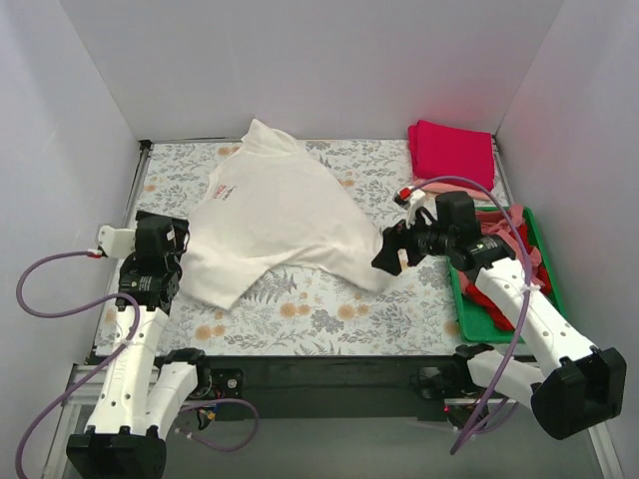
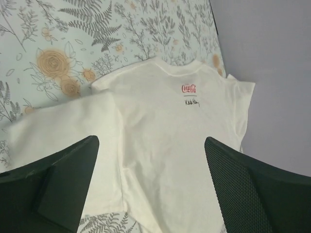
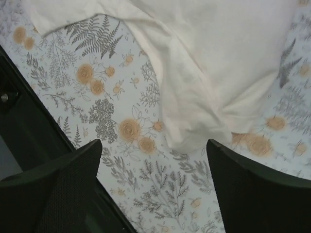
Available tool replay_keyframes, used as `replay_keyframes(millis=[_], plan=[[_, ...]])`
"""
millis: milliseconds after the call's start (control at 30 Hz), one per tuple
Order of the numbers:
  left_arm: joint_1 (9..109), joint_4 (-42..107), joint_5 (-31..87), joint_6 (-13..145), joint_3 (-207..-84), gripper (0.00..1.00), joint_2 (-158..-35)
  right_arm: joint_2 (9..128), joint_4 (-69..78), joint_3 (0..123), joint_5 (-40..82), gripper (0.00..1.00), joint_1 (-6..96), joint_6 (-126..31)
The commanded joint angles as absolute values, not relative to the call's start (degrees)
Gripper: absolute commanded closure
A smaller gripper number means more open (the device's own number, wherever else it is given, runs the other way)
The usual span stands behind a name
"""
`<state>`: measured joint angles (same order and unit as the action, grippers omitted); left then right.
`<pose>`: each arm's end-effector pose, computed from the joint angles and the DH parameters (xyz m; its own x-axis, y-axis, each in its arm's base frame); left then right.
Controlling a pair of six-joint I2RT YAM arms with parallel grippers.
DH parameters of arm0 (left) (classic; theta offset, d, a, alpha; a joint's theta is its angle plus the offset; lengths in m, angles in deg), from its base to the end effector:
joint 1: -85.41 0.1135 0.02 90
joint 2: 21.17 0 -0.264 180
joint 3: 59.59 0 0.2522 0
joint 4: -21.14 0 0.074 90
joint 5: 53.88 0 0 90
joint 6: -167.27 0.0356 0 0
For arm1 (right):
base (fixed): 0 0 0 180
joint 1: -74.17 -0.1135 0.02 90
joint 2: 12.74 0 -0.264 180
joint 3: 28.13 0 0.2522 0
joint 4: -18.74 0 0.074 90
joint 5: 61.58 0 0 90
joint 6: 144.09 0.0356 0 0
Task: Fold and stack the t-shirts
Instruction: Flatten the tshirt out
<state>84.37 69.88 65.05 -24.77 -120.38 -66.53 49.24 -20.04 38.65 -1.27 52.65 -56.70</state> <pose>0.1658 0.0142 0.3107 0.4943 -0.8651 -0.0855 -0.4560 -0.1743 -0.8727 0.2115 0.1024 0.3090 -0.4875 -0.2347 -0.8410 -0.7237 0.6475 0.2388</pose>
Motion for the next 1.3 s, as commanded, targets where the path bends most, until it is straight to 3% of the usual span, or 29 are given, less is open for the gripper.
replay_keyframes(millis=[0,200,300,367,533,767,1067,1133,1167,1200,1267], plan=[[84.53,76.63,75.22,-33.65,-123.79,0.1,-62.83,43.96,-16.56,36.7,4.77,0.02,52.72,-53.05],[84.53,72.88,70.59,-26.45,-126.89,0.08,-67.04,42.98,-14.18,34.24,16.36,0.02,52.72,-46.64],[84.44,67.09,59.36,-23.02,-123.55,0.08,-71.07,45.26,-13.92,33.01,23.14,0.02,52.81,-42.76],[84.44,63.49,48.99,-21.35,-121.97,0.07,-74.06,46.93,-13.74,32.39,23.76,0.02,52.81,-40.05],[84.35,60.48,39.03,-20.29,-116.17,0.07,-83.9,52.82,-9.36,27.3,18.77,0.02,52.81,-35.82],[84.09,55.57,37.45,-19.94,-108.01,0.07,-86.47,59.15,-8.73,23.34,19.72,0.26,52.64,-32.74],[84.0,49.23,38.4,-20.99,-100.69,0.07,-87.61,66.18,-3.64,22.98,19.97,0.39,48.95,-29.93],[84.0,49.14,38.84,-20.82,-100.08,0.07,-88.23,68.73,-3.72,24.04,21.12,0.62,48.42,-29.31],[84.0,49.32,39.63,-20.64,-99.99,0.06,-88.4,69.26,-3.9,24.21,21.82,0.85,48.24,-29.31],[84.0,49.4,40.07,-20.55,-99.81,0.07,-88.58,69.53,-4.51,25.17,22.18,0.95,48.24,-29.66],[84.0,49.67,40.6,-20.46,-99.72,0.06,-88.85,68.92,-9.22,27.11,25.84,0.99,48.07,-30.62]])
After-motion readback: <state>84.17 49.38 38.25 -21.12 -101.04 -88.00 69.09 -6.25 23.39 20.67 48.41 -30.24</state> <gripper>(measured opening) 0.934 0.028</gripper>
